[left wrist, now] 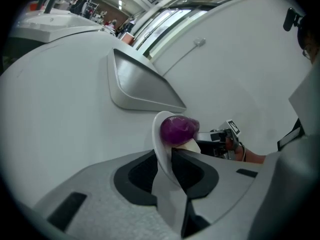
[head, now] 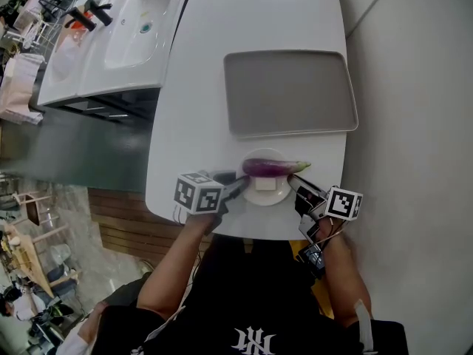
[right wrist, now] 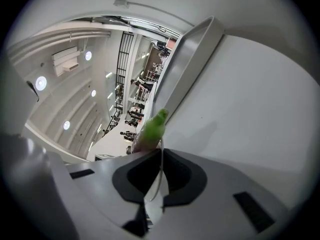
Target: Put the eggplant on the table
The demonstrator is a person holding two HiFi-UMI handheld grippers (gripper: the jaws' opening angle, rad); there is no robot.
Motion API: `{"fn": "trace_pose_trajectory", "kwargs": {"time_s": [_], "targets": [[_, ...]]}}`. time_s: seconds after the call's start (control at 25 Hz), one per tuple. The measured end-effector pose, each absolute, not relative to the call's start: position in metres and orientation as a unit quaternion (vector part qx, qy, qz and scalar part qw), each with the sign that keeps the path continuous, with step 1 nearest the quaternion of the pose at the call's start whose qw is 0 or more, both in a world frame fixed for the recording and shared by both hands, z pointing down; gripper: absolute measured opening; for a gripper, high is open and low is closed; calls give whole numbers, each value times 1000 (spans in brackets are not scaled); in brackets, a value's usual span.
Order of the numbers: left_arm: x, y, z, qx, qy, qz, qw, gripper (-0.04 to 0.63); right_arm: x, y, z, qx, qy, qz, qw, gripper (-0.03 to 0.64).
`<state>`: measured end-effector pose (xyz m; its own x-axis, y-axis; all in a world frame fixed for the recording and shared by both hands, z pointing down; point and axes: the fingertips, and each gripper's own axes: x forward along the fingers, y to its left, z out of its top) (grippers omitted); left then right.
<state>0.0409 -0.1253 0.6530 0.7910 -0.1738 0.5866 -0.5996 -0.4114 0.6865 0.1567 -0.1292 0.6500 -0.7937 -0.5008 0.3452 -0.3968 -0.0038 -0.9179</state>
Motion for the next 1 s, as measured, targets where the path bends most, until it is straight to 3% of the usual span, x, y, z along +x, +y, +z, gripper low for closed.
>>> {"fn": "trace_pose_trajectory", "kwargs": {"time_s": [0.8, 1.0], "targets": [[45, -122, 664, 822, -268, 348, 361, 124, 167, -119, 655, -356, 691, -629, 16, 14], [47, -120, 664, 824, -270, 376, 327, 130, 169, -119, 657, -374, 699, -609, -26, 15]]}}
